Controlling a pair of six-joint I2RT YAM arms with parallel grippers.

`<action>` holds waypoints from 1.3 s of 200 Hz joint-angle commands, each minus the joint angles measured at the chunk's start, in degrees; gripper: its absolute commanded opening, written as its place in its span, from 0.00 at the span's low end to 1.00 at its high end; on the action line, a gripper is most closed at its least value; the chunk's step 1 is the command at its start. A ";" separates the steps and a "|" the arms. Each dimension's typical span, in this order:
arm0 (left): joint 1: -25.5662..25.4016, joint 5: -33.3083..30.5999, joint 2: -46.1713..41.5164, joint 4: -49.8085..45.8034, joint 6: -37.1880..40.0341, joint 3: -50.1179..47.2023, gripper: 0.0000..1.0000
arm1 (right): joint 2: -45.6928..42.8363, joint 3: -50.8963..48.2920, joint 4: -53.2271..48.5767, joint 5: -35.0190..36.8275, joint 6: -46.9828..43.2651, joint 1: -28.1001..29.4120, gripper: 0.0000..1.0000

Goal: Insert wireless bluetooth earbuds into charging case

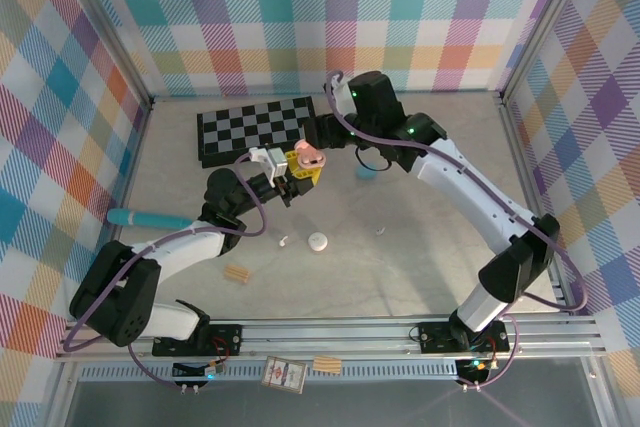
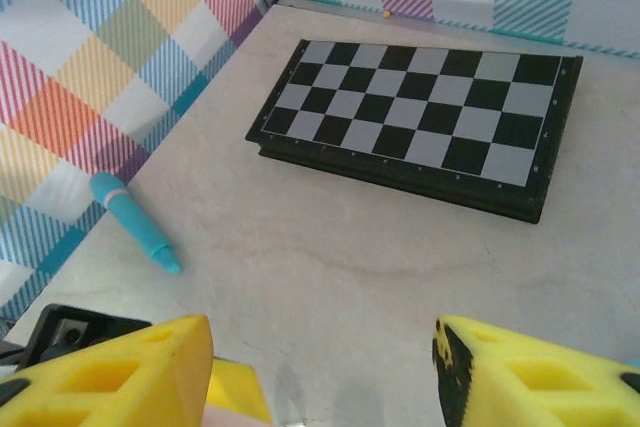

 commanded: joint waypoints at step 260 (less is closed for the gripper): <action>-3.04 1.86 -2.26 1.55 -0.41 3.53 0.32 | -12.04 -35.67 50.50 -47.02 51.26 -9.25 0.44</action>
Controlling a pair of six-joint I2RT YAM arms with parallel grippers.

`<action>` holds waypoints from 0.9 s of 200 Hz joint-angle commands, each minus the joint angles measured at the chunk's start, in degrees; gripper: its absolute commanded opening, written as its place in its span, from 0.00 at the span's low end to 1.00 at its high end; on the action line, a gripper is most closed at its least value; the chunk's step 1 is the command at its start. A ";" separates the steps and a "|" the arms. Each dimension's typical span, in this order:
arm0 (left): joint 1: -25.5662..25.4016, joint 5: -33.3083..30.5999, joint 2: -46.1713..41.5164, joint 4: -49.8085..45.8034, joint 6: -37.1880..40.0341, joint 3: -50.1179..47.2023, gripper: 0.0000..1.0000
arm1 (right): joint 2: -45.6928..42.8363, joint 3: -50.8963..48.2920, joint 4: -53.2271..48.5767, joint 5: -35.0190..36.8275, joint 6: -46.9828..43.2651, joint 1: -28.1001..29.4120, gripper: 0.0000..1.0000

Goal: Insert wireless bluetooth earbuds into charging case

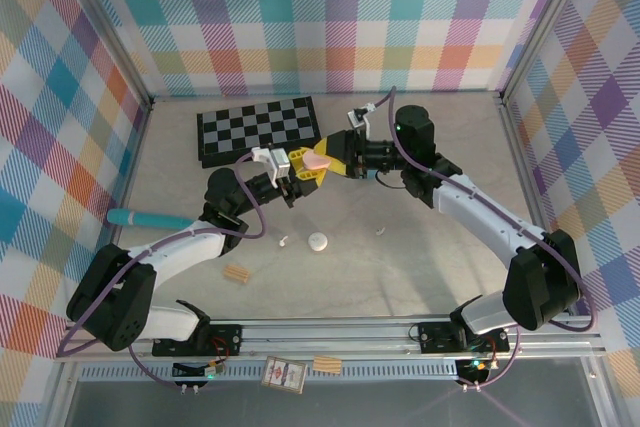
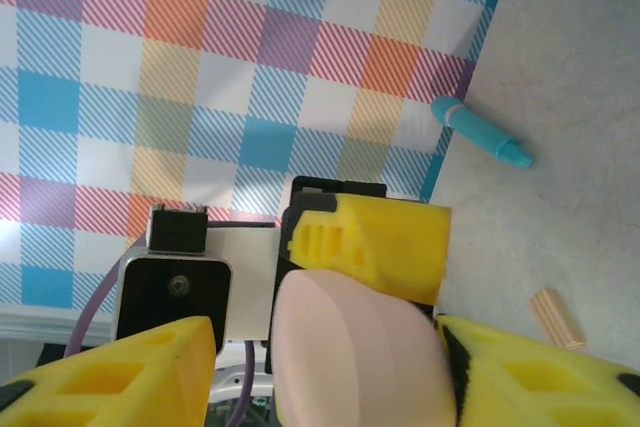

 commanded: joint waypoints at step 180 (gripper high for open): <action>-4.50 -6.19 -9.87 -33.87 12.77 -4.27 1.00 | 13.43 -2.42 -11.34 25.27 -21.52 -10.24 0.24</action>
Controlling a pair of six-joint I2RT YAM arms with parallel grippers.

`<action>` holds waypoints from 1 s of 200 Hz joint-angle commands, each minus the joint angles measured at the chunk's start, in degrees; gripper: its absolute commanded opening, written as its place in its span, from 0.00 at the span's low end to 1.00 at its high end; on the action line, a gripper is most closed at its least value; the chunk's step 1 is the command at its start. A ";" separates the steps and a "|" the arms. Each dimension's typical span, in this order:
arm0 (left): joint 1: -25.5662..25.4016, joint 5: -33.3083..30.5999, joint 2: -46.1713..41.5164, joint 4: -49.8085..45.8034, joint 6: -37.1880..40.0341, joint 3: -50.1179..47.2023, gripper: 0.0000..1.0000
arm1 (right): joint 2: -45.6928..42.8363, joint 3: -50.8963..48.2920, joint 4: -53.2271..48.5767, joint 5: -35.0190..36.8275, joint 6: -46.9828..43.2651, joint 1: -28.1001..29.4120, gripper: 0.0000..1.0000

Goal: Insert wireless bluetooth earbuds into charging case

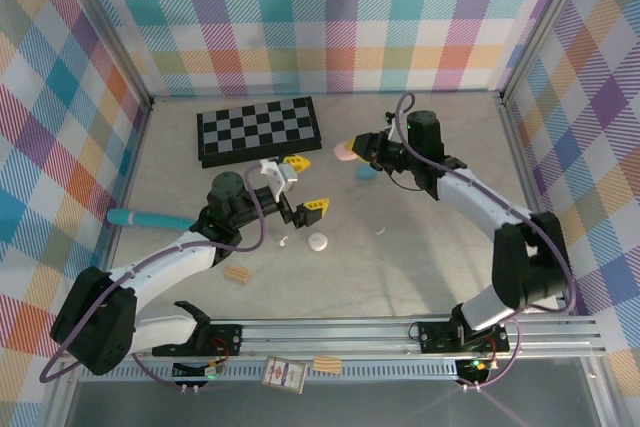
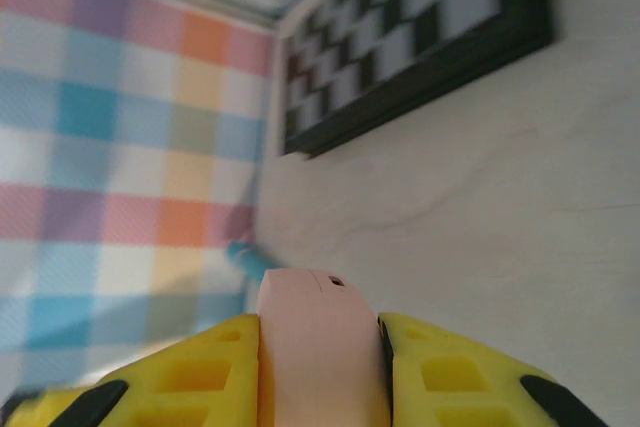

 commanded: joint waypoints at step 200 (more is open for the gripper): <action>-13.56 -32.65 17.00 -55.37 -7.07 20.24 1.00 | 4.33 2.62 -17.53 29.81 -21.14 -1.22 0.68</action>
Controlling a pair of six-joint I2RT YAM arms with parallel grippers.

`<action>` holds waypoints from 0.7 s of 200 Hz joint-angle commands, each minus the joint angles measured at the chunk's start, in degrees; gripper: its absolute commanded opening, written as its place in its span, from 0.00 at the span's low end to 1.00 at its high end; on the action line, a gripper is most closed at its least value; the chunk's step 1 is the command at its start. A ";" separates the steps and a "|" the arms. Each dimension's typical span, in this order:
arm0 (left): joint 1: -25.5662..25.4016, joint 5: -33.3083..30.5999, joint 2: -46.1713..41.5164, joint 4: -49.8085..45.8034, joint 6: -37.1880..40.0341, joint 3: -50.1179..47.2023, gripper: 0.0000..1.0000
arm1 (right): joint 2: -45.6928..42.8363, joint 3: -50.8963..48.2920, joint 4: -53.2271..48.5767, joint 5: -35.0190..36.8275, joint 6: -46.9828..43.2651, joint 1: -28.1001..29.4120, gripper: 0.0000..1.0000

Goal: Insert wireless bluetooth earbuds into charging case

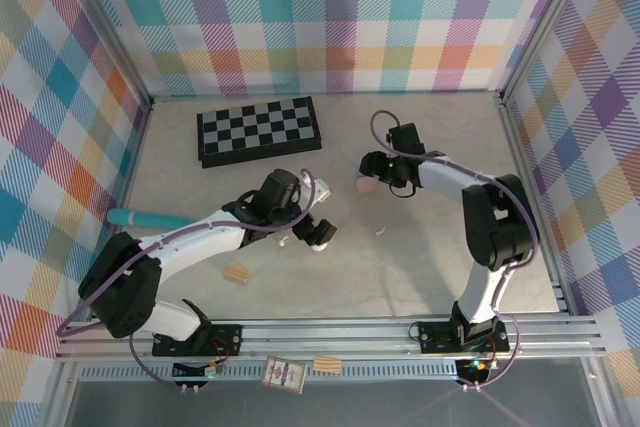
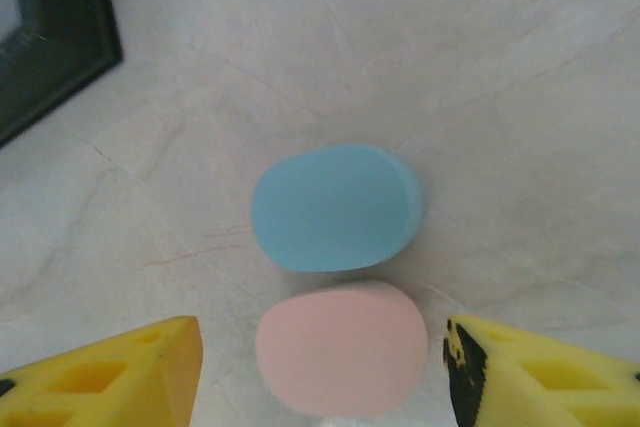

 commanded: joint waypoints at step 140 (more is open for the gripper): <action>-9.00 -14.53 31.83 -56.06 -16.39 37.76 0.76 | -19.89 -13.33 -0.49 7.09 -4.53 -3.69 0.72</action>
